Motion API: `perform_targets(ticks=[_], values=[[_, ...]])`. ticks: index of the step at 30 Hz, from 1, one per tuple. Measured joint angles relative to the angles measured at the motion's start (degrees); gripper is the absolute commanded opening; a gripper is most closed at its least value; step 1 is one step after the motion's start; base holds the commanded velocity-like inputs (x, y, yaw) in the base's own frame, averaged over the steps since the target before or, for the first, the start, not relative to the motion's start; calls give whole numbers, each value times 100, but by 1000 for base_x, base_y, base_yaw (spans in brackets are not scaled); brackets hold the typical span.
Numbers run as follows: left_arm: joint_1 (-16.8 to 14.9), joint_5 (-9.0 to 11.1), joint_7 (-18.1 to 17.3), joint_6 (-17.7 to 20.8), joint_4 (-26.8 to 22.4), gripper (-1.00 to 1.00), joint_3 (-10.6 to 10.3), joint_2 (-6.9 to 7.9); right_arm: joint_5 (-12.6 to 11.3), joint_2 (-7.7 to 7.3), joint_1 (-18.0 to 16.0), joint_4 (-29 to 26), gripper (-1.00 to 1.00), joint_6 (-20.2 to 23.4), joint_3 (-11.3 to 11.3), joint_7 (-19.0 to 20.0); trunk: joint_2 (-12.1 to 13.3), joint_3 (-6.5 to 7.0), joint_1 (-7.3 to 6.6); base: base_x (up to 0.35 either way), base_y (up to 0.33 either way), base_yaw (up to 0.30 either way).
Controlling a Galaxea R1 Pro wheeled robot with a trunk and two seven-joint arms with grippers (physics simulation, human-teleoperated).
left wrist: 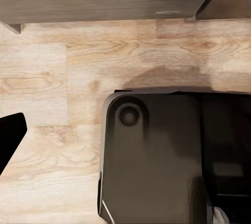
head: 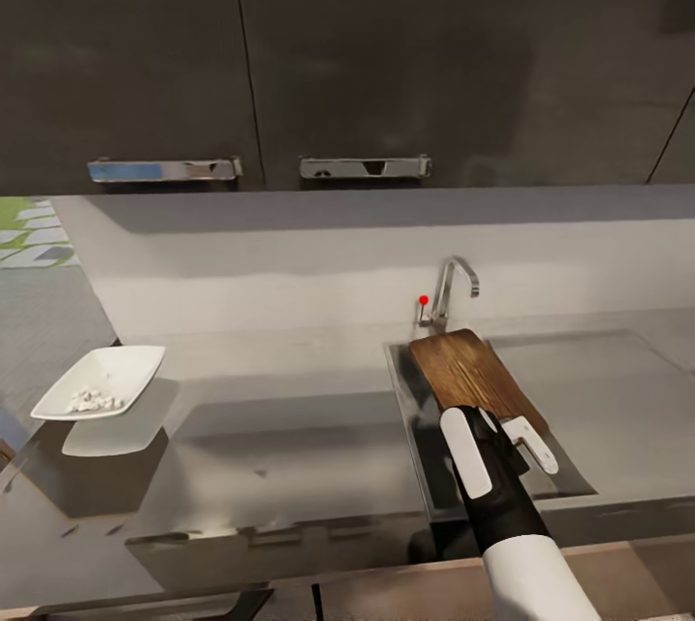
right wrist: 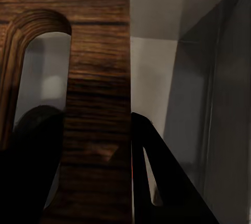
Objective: In the kitchen, take the Vidalia onion out of the sink, dice it on the chopping board with the paring knife, put the diced onion into the bowl on the countertop, then place both the paring knife and the chopping board into the sink.
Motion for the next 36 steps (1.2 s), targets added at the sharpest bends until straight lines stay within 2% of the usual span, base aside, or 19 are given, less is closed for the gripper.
perform_targets(ticks=[2,9,17,27,36], values=[[0,1,0,0,0,100,0,0,8,-1,1,0,-100,2,-106,-2,0,-19,0,0,0,0],[2,1,0,0,0,100,0,0,-19,0,0,60,-100,11,-181,32,0,-83,0,0,0,0],[0,1,0,0,0,100,-1,-2,-173,0,0,72,-100,16,-202,36,0,-156,0,0,0,0],[1,-2,0,0,0,100,-1,-1,-196,0,0,80,-100,16,-204,36,0,-248,0,3,0,0],[0,1,0,0,0,100,-1,-5,-197,0,0,80,-100,16,-204,36,-1,-331,-1,149,0,0]])
